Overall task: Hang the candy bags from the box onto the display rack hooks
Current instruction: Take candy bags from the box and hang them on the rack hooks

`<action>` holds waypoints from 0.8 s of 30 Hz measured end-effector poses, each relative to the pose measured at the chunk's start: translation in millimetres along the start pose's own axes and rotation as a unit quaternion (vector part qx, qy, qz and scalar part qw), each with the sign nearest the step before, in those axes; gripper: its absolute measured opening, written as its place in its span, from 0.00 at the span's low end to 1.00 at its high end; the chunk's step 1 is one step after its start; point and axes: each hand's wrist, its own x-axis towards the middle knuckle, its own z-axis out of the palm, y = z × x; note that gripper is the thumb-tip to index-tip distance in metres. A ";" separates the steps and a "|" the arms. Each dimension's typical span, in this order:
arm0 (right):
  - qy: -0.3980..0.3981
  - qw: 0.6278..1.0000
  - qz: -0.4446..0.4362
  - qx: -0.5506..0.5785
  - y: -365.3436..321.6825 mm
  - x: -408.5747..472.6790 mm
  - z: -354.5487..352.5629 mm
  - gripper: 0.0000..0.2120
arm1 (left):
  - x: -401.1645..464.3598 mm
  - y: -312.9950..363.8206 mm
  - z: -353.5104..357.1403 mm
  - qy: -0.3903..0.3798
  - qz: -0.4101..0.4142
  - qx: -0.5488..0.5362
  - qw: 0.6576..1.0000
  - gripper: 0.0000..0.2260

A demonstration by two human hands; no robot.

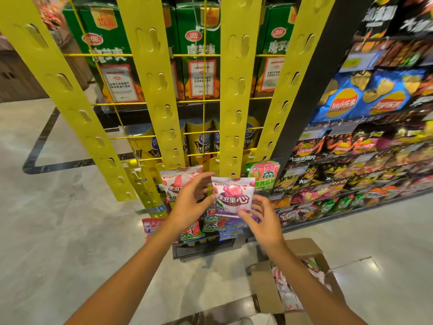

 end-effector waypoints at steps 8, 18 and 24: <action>0.022 0.984 0.050 -0.171 73.6 -68.7 -39.6 0.20 | -52.0 -61.2 -1.1 -0.037 0.088 0.151 0.984 0.27; -0.035 0.960 0.031 -0.277 130.0 -166.2 -140.7 0.17 | -107.2 -79.7 102.9 -0.238 0.120 0.391 0.881 0.30; -0.129 0.920 0.154 -0.338 196.4 -238.0 -260.0 0.40 | -146.8 -52.7 235.6 -0.310 0.062 0.442 0.839 0.32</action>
